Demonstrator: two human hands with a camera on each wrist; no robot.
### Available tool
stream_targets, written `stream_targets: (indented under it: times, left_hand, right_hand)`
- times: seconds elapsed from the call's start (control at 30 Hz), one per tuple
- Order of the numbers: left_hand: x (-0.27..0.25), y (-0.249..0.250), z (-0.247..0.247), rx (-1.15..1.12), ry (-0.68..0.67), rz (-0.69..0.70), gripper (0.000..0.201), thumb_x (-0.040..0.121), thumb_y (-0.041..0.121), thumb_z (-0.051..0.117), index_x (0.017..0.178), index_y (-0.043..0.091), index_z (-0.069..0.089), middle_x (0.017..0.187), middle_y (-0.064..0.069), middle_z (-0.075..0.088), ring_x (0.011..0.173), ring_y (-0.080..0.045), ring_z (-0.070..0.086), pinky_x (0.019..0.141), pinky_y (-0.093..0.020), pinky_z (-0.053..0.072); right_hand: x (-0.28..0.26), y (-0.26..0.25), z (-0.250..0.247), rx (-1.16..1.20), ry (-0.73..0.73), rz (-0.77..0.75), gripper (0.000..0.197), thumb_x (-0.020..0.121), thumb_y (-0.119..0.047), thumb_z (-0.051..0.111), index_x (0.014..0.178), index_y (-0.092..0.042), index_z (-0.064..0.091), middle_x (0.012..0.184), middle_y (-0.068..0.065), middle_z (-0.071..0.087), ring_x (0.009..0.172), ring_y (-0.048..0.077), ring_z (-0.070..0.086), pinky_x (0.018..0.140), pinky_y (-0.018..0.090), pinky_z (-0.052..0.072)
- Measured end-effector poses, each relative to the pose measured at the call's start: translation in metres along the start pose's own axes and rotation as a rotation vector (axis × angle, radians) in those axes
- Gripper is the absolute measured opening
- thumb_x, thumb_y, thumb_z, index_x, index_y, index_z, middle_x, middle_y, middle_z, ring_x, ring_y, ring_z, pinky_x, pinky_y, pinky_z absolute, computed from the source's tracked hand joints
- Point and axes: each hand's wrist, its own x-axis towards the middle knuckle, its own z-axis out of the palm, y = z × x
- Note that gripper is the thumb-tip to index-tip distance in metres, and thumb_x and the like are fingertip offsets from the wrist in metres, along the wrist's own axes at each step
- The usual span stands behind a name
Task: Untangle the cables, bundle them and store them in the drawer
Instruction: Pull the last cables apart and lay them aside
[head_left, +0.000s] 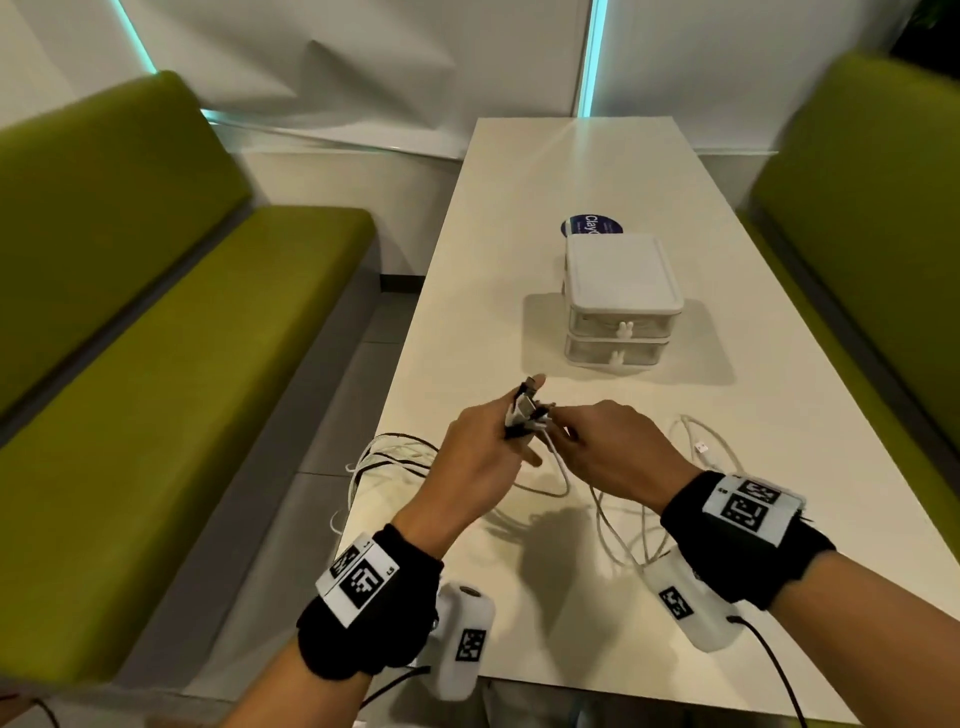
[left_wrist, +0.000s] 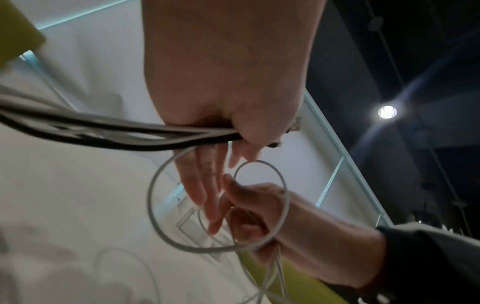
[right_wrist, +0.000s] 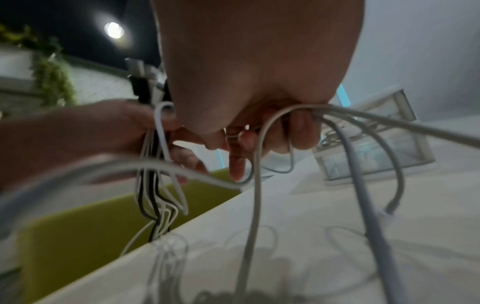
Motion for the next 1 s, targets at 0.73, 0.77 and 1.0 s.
stream_targets:
  times: [0.73, 0.77, 1.0]
  left_hand:
    - [0.004, -0.022, -0.069, 0.359, 0.298, -0.199, 0.02, 0.094, 0.005, 0.045, 0.082, 0.011, 0.061, 0.092, -0.007, 0.067, 0.073, -0.032, 0.056, 0.055, -0.034, 0.035]
    - [0.003, -0.022, -0.065, 0.352, 0.308, -0.183, 0.019, 0.095, 0.006, 0.045, 0.083, 0.011, 0.059, 0.096, -0.005, 0.066, 0.075, -0.03, 0.056, 0.057, -0.035, 0.037]
    - [-0.003, -0.002, -0.05, 0.185, 0.485, 0.168, 0.048, 0.084, -0.014, 0.046, 0.12, 0.012, 0.062, 0.125, 0.003, 0.062, 0.104, -0.01, 0.061, 0.085, -0.026, 0.049]
  right_hand:
    - [-0.014, 0.026, 0.007, 0.408, -0.154, 0.113, 0.048, 0.097, -0.052, 0.043, 0.07, -0.017, 0.062, 0.047, -0.014, 0.05, 0.044, 0.003, 0.044, 0.049, 0.015, 0.031]
    - [-0.013, 0.022, 0.008, 0.383, -0.143, 0.102, 0.049, 0.098, -0.053, 0.04, 0.072, -0.018, 0.061, 0.048, -0.014, 0.052, 0.047, 0.002, 0.046, 0.051, 0.016, 0.032]
    - [-0.013, 0.009, 0.01, -0.021, -0.168, 0.117, 0.048, 0.101, -0.054, 0.022, 0.082, -0.022, 0.053, 0.08, 0.006, 0.055, 0.088, 0.033, 0.06, 0.073, 0.037, 0.046]
